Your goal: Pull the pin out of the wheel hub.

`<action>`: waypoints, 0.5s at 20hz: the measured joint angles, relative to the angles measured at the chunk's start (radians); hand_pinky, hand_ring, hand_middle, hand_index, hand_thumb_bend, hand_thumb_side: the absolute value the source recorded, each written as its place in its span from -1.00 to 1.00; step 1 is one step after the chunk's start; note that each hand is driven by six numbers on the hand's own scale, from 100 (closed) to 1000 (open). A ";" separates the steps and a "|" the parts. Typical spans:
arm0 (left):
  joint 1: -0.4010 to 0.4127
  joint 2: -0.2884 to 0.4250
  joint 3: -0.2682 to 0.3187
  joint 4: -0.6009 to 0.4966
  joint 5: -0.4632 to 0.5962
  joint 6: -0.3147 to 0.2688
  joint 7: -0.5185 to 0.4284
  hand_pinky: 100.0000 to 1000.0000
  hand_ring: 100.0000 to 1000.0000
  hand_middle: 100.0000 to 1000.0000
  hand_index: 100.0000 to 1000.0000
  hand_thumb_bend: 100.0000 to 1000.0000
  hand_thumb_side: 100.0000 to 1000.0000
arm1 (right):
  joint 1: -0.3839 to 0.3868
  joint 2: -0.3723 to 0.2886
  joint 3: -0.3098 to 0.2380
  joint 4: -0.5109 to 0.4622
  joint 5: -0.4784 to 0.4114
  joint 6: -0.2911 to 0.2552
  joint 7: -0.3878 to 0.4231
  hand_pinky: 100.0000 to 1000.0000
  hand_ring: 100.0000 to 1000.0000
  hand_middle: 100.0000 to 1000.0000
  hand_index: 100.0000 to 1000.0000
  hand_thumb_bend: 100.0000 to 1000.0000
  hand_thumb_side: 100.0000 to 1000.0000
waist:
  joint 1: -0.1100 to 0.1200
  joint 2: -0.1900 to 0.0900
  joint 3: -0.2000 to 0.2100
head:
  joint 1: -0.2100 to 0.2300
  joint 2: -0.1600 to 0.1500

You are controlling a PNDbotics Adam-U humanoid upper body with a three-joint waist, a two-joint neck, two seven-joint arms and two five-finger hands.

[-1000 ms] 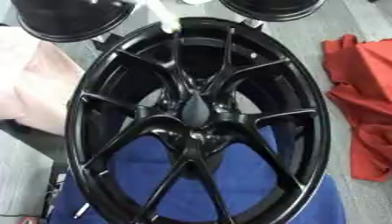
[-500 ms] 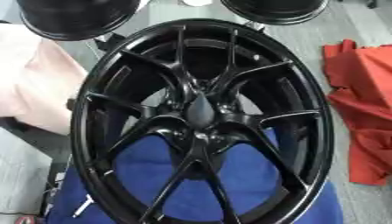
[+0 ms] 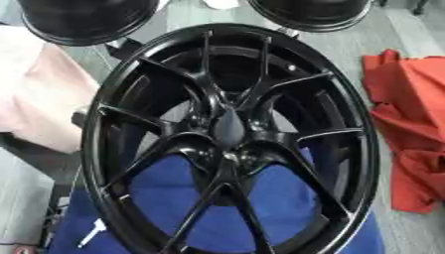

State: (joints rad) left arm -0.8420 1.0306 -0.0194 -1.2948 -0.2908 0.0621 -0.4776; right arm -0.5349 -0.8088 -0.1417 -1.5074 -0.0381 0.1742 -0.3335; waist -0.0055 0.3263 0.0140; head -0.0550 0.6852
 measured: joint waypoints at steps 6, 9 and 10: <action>0.001 -0.006 0.027 -0.056 0.134 0.057 0.327 0.37 0.26 0.12 0.32 -1.00 0.27 | -0.002 0.000 0.000 -0.003 0.000 -0.001 -0.003 0.48 0.19 0.31 0.29 -1.00 0.45 | -0.004 0.000 0.008 | -0.001 0.000; 0.026 -0.015 0.038 -0.112 0.325 0.093 0.549 0.34 0.25 0.11 0.32 -1.00 0.40 | -0.014 0.000 0.000 -0.006 0.000 -0.001 -0.003 0.48 0.19 0.31 0.30 -1.00 0.44 | -0.010 0.000 0.012 | -0.001 0.000; 0.038 -0.023 0.043 -0.134 0.399 0.104 0.621 0.35 0.26 0.12 0.34 -1.00 0.41 | -0.020 0.000 0.001 -0.007 0.000 -0.001 -0.003 0.48 0.19 0.31 0.30 -1.00 0.43 | -0.012 0.000 0.014 | 0.000 -0.001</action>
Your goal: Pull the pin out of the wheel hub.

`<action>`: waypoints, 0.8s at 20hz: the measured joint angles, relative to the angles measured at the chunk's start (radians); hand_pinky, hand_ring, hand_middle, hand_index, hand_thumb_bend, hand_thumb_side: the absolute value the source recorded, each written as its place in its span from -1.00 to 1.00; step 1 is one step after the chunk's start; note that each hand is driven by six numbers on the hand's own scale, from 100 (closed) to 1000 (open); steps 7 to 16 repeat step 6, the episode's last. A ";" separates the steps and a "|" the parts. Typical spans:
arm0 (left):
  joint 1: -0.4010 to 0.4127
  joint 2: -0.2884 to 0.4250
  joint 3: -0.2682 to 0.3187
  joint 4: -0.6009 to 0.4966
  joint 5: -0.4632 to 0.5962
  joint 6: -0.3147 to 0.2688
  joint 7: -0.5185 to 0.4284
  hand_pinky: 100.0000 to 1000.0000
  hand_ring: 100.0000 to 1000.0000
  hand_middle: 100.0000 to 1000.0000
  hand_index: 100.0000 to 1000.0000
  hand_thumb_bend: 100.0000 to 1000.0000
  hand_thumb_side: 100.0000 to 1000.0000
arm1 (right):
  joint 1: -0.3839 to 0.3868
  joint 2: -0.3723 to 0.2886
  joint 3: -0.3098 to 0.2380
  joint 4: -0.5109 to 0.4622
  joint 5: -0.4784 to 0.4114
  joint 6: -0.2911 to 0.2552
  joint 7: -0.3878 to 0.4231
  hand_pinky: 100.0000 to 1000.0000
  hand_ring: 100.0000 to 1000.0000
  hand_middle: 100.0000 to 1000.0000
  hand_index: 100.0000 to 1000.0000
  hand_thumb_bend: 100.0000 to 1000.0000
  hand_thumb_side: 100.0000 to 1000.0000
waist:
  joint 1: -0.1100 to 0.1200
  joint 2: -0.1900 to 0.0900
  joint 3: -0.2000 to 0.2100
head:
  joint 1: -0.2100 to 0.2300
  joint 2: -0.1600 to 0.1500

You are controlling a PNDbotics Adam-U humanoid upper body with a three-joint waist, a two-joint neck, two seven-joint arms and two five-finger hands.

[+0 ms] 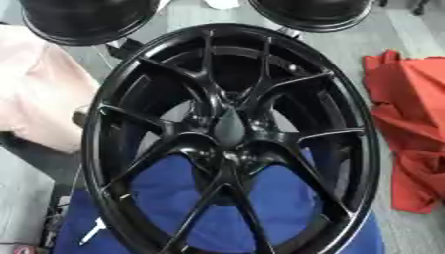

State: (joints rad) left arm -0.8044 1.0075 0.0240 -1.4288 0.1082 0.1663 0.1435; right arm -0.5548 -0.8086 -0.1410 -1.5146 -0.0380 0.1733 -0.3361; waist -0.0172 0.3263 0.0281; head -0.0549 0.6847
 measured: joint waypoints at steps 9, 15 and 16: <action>0.122 -0.090 0.036 -0.208 0.307 0.052 0.308 0.41 0.40 0.28 0.53 -0.88 0.49 | -0.038 0.011 0.008 -0.015 0.001 -0.003 0.005 0.48 0.20 0.31 0.30 -1.00 0.41 | -0.013 0.000 0.008 | 0.003 -0.002; 0.122 -0.090 0.036 -0.208 0.307 0.052 0.308 0.41 0.40 0.28 0.53 -0.88 0.49 | -0.038 0.011 0.008 -0.015 0.001 -0.003 0.005 0.48 0.20 0.31 0.30 -1.00 0.41 | -0.013 0.000 0.008 | 0.003 -0.002; 0.122 -0.090 0.036 -0.208 0.307 0.052 0.308 0.41 0.40 0.28 0.53 -0.88 0.49 | -0.038 0.011 0.008 -0.015 0.001 -0.003 0.005 0.48 0.20 0.31 0.30 -1.00 0.41 | -0.013 0.000 0.008 | 0.003 -0.002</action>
